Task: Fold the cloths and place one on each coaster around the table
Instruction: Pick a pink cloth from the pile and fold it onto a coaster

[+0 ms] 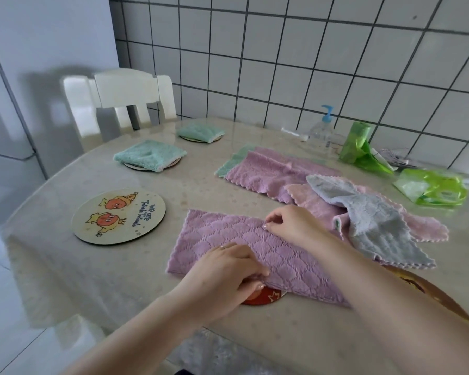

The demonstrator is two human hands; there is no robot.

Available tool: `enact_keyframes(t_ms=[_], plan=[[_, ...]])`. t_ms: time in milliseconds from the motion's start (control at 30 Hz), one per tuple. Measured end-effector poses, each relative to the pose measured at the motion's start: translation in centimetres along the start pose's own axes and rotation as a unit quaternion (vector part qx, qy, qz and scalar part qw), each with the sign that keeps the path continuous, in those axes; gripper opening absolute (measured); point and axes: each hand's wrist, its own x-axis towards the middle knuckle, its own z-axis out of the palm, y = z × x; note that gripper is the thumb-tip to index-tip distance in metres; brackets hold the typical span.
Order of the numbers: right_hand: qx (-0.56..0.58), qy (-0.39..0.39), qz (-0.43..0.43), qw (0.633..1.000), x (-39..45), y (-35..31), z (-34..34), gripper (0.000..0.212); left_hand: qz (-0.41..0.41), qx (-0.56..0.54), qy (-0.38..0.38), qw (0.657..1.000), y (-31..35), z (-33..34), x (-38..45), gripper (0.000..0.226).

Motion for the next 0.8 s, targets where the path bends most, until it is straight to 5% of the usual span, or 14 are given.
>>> enact_keyframes(t_ms=[267, 433, 567, 700, 767, 800], plan=[[0.002, -0.034, -0.048, 0.998, 0.1, -0.2, -0.8, 0.012, 0.008, 0.024, 0.046, 0.999, 0.3, 0.0, -0.2, 0.02], [0.144, 0.027, -0.073, 0.987, -0.5, 0.5, -2.5, 0.012, -0.033, 0.036, 0.123, 0.991, 0.3, -1.5, -0.9, 0.016], [0.296, -0.032, -0.068, 0.952, -1.5, 0.8, -4.8, 0.02, -0.106, -0.098, 0.16, 0.976, -0.5, -2.9, -1.5, 0.013], [0.372, -0.204, -0.048, 0.904, -3.3, 0.8, -6.0, 0.04, -0.219, -0.395, 0.159, 0.878, 0.0, -3.6, -1.0, 0.023], [0.375, -0.211, -0.043, 0.902, -3.9, 0.7, -5.9, 0.04, -0.249, -0.47, 0.152, 0.833, 0.5, -3.9, -0.4, 0.021], [0.387, -0.189, -0.044, 0.901, -4.1, 0.6, -5.8, 0.04, -0.249, -0.461, 0.156, 0.837, 0.6, -3.9, 0.0, 0.016]])
